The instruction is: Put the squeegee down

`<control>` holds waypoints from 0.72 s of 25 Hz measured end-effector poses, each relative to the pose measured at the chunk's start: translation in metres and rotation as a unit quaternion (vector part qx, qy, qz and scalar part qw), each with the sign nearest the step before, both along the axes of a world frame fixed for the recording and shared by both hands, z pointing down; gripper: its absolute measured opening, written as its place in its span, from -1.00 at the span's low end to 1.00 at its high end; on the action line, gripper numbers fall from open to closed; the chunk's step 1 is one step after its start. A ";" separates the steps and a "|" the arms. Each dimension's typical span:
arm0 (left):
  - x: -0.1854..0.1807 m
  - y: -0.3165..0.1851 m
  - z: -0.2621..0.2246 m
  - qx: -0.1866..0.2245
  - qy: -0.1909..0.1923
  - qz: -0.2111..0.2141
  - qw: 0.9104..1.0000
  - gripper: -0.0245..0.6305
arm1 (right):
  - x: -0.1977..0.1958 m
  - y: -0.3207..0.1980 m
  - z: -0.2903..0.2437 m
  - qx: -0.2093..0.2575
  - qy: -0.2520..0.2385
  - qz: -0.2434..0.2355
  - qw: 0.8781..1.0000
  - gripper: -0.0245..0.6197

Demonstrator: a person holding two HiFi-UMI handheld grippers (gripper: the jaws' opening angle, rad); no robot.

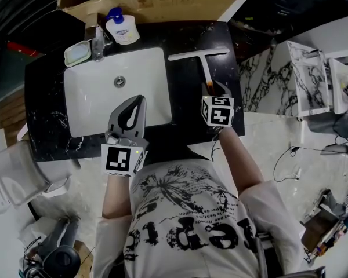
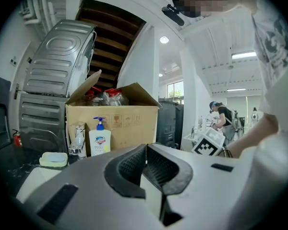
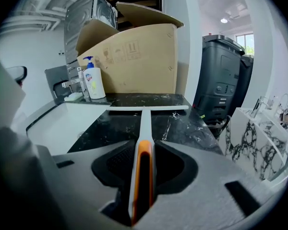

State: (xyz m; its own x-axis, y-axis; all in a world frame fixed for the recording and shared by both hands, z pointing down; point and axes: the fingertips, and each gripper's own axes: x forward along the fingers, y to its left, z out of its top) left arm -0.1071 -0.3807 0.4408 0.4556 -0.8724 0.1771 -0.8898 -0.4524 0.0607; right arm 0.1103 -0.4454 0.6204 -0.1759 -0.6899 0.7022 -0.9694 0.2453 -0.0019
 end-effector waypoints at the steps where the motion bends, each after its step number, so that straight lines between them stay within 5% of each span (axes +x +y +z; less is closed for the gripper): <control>1: 0.000 0.001 0.001 -0.001 0.000 0.000 1.000 -0.89 | 0.000 0.000 0.001 -0.001 0.000 0.001 1.000 -0.54; 6: -0.004 0.003 0.004 -0.006 -0.001 -0.002 1.000 -0.89 | 0.000 0.001 0.002 0.005 0.003 -0.001 1.000 -0.50; 12: -0.002 0.005 0.002 0.000 -0.006 0.003 1.000 -0.89 | -0.003 0.001 -0.009 0.019 -0.016 0.000 1.000 -0.15; 18: 0.002 0.005 -0.017 0.013 -0.011 -0.002 1.000 -0.89 | -0.010 0.004 -0.050 0.063 -0.022 -0.026 0.997 -0.33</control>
State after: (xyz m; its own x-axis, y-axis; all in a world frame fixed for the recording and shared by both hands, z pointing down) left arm -0.1052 -0.3757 0.4240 0.4485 -0.8785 0.1644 -0.8925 -0.4502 0.0287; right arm 0.1007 -0.4415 0.5707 -0.2429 -0.7609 0.6017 -0.9549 0.2967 -0.0102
